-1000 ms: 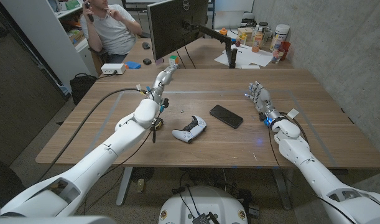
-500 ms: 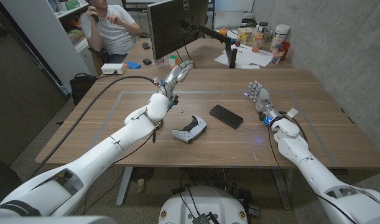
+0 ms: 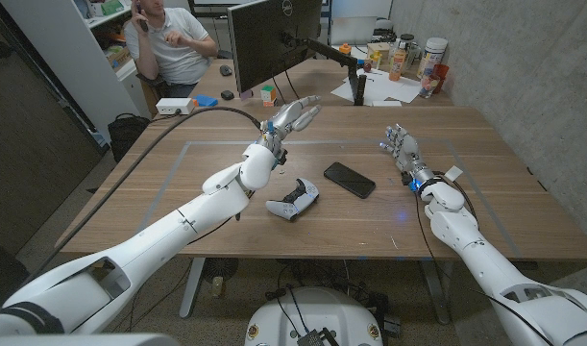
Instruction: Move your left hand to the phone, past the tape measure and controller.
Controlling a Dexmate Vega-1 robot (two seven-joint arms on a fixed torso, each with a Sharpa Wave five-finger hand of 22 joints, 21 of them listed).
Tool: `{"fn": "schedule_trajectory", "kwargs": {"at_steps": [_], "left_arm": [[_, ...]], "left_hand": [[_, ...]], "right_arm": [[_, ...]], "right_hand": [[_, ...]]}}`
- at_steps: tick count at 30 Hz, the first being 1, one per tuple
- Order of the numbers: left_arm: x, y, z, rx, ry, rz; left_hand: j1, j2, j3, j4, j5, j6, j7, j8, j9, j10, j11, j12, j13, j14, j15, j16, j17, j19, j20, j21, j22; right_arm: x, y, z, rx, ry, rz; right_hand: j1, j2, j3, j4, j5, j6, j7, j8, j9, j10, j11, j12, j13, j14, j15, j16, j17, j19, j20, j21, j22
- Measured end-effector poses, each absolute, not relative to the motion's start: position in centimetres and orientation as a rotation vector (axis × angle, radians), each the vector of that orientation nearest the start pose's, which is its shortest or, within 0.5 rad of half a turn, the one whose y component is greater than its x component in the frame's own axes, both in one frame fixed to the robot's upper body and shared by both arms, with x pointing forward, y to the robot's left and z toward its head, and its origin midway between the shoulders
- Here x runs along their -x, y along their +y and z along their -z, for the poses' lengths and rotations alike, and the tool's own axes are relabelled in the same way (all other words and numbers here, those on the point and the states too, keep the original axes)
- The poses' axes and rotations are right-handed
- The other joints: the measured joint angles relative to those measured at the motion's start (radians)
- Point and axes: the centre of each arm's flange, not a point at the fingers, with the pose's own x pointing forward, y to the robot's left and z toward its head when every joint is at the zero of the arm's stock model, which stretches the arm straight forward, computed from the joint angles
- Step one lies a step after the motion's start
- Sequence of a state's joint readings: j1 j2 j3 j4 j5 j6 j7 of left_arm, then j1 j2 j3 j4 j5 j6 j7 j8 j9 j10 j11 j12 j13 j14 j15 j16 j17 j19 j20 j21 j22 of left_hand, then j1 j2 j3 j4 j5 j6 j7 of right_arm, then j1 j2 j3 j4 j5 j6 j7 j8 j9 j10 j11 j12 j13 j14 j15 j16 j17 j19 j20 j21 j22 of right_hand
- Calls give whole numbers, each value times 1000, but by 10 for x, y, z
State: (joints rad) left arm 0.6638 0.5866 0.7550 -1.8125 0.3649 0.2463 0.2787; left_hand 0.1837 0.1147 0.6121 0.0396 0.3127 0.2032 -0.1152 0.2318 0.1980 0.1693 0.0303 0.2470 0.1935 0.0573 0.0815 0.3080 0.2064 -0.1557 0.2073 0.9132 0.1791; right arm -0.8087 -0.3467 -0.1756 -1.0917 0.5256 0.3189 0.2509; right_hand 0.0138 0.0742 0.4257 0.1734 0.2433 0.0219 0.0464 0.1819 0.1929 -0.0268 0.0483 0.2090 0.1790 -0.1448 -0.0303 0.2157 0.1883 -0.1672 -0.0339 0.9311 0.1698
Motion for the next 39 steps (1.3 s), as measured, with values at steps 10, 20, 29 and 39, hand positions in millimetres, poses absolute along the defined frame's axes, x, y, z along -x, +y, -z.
{"fn": "schedule_trajectory", "kwargs": {"at_steps": [10, 20, 29, 39], "left_arm": [[-564, 75, -49, -1190, -922, -2], [-563, 49, -28, -1331, -953, 13], [-569, 32, -10, -1430, -949, 47], [-574, 26, 0, -1507, -947, 48]], "left_hand": [[0, 0, -4, -4, -6, -23, -13, -13, 0, -21, -2, -11, 0, -14, -7, -13, 1, -4, 4, -11, 0], [-1, -1, -8, -8, -10, -48, -15, -24, 0, -45, -2, -22, 0, -30, -12, -20, 6, -12, 4, -20, 0], [-4, -4, -12, -12, -17, -54, -21, -24, 5, -51, -7, -25, 0, -35, -18, -20, 6, -12, 4, -26, 0], [-8, -8, -22, -13, -25, -74, -11, -29, 5, -96, -1, -39, 5, -91, -38, -47, 10, -11, 4, -44, 0]], "right_arm": [[-674, -318, 45, -68, -595, -223], [-671, -320, 43, -66, -605, -221], [-668, -322, 42, -63, -612, -220], [-665, -323, 41, -58, -617, -222]], "right_hand": [[0, 0, 0, 0, 0, 0, 0, 0, 0, 0, 0, 0, 0, 2, 2, 0, 0, 0, 0, -7, 0], [0, 0, 0, 0, 0, 0, 0, 0, 0, 0, 0, 0, 0, 2, 2, 0, 0, 0, 0, -10, 0], [0, 0, 0, 0, 0, 0, 0, 0, 0, 5, 5, 8, 0, 2, 2, 0, 0, 0, 0, -10, 0], [0, 0, 0, 0, 0, 11, 0, 0, 0, 5, 5, 8, 0, 5, 5, 0, 0, 0, 0, -14, 0]]}}
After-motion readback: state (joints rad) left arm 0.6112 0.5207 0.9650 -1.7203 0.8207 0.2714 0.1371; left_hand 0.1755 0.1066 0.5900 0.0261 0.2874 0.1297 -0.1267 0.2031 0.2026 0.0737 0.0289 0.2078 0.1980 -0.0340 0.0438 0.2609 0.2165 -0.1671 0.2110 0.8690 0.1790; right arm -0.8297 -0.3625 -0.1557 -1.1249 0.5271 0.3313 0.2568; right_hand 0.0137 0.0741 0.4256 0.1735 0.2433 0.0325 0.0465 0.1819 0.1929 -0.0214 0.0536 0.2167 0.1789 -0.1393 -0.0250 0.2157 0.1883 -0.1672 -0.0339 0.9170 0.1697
